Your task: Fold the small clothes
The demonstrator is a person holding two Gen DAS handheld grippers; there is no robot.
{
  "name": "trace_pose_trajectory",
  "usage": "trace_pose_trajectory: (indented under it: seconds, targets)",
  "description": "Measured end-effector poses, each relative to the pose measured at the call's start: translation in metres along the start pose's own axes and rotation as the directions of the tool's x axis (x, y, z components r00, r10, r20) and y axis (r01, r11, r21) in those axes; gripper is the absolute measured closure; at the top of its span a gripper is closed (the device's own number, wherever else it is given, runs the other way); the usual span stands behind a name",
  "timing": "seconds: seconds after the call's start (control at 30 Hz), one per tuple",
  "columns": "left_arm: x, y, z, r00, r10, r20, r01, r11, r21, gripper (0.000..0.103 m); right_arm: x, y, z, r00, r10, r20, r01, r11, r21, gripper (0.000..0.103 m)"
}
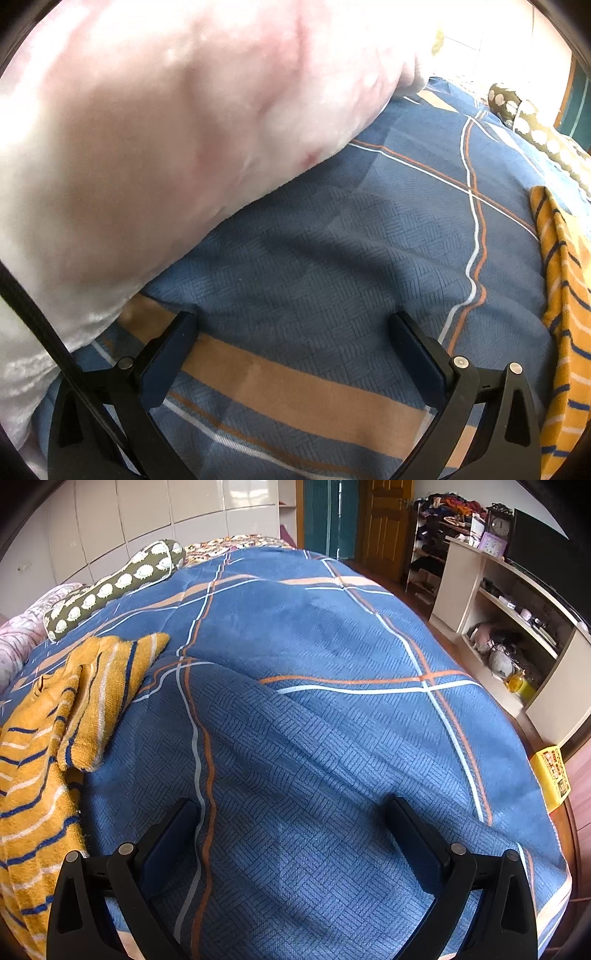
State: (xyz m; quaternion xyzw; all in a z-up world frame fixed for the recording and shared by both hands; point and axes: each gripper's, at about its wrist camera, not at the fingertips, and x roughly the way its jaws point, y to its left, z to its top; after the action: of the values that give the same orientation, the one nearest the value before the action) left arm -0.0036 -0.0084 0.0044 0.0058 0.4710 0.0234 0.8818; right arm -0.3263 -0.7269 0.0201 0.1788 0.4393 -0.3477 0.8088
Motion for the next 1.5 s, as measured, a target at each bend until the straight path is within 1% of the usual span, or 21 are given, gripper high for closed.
trace_pose_trajectory:
  seconds: [0.03,0.1,0.17,0.27,0.37,0.4,0.43,0.57,0.67,0.8,0.87,0.97,1.0,1.03,1.07,1.17,1.27,1.3,1.4,1.47,1.5]
  targets:
    - [-0.003,0.002,-0.001,1.000,-0.005,0.013,0.005,1.000,-0.011,0.003,0.000,0.002,-0.001,0.999,-0.018,0.033,0.019,1.000,-0.011,0.000]
    - [-0.020,0.004,-0.006,0.999,0.010,0.051,-0.009,1.000,-0.025,0.009,-0.001,0.003,-0.002,0.999,-0.010,0.034,0.010,1.000,-0.001,0.000]
    - [-0.045,0.006,-0.013,0.994,-0.003,0.112,0.005,1.000,-0.023,0.010,-0.004,0.004,-0.003,0.999,-0.015,0.043,0.016,1.000,-0.004,0.000]
    - [-0.096,0.000,-0.026,0.977,-0.013,0.213,0.006,1.000,0.031,0.010,-0.023,0.003,-0.006,0.996,-0.034,0.080,0.033,0.999,0.010,0.015]
    - [-0.144,-0.012,-0.046,0.961,-0.044,0.273,0.018,0.995,0.097,0.010,-0.056,0.002,-0.012,0.987,-0.018,0.161,0.014,1.000,0.027,0.015]
    - [-0.155,-0.017,-0.056,0.950,-0.047,0.309,0.011,0.993,0.118,0.009,-0.070,0.005,-0.015,0.983,-0.008,0.183,0.005,1.000,0.017,0.015]
    - [-0.169,-0.024,-0.065,0.945,-0.075,0.317,0.031,0.989,0.142,0.009,-0.080,0.009,-0.017,0.983,0.005,0.183,-0.005,1.000,0.000,0.015]
    - [-0.196,-0.050,-0.091,0.943,-0.208,0.261,0.164,0.970,0.181,0.009,-0.113,0.031,-0.036,0.959,0.213,0.187,-0.205,0.977,-0.060,0.015]
    - [-0.213,-0.066,-0.121,0.922,-0.295,0.252,0.260,0.952,0.163,0.009,-0.109,0.058,-0.054,0.953,0.285,0.105,-0.275,0.957,-0.096,0.015]
    - [-0.218,-0.087,-0.144,0.929,-0.336,0.155,0.312,0.936,0.164,0.009,-0.084,0.082,-0.073,0.978,0.206,0.045,-0.201,0.974,-0.102,0.016]
    - [-0.218,-0.096,-0.150,0.936,-0.330,0.125,0.305,0.934,0.188,0.009,-0.077,0.083,-0.081,0.976,0.217,0.005,-0.216,0.974,-0.074,0.023]
    - [-0.224,-0.102,-0.157,0.940,-0.312,0.141,0.278,0.935,0.219,0.009,-0.085,0.076,-0.088,0.950,0.311,0.017,-0.310,0.950,-0.036,0.064]
    - [-0.226,-0.102,-0.158,0.940,-0.305,0.153,0.269,0.938,0.220,0.009,-0.089,0.070,-0.087,0.926,0.377,0.012,-0.377,0.926,-0.011,0.094]
    - [-0.228,-0.102,-0.159,0.941,-0.295,0.163,0.257,0.941,0.220,0.009,-0.093,0.062,-0.087,0.907,0.420,0.016,-0.420,0.907,0.025,0.093]
    - [-0.229,-0.101,-0.159,0.940,-0.295,0.171,0.257,0.943,0.214,0.009,-0.099,0.055,-0.089,0.908,0.417,0.038,-0.419,0.907,0.042,0.094]
    - [-0.236,-0.094,-0.157,0.934,-0.296,0.200,0.258,0.946,0.194,0.009,-0.116,0.035,-0.092,0.935,0.342,0.090,-0.347,0.936,0.052,0.094]
    - [-0.243,-0.091,-0.158,0.932,-0.253,0.261,0.205,0.959,0.196,0.009,-0.128,0.009,-0.094,0.975,0.184,0.123,-0.195,0.977,0.086,0.094]
    - [-0.246,-0.090,-0.158,0.933,-0.218,0.286,0.165,0.966,0.198,0.004,-0.130,-0.004,-0.094,0.985,0.125,0.119,-0.138,0.985,0.107,0.094]
    - [-0.252,-0.093,-0.161,0.930,-0.161,0.331,0.093,0.973,0.211,0.002,-0.131,-0.033,-0.100,0.997,-0.025,0.069,0.013,0.985,0.171,0.092]
    - [-0.256,-0.097,-0.164,0.923,-0.183,0.338,0.105,0.966,0.238,0.002,-0.136,-0.046,-0.106,0.997,-0.054,0.055,0.042,0.980,0.197,0.087]
    - [-0.257,-0.099,-0.166,0.923,-0.201,0.329,0.120,0.961,0.251,0.002,-0.142,-0.049,-0.106,0.997,-0.039,0.065,0.025,0.979,0.205,0.086]
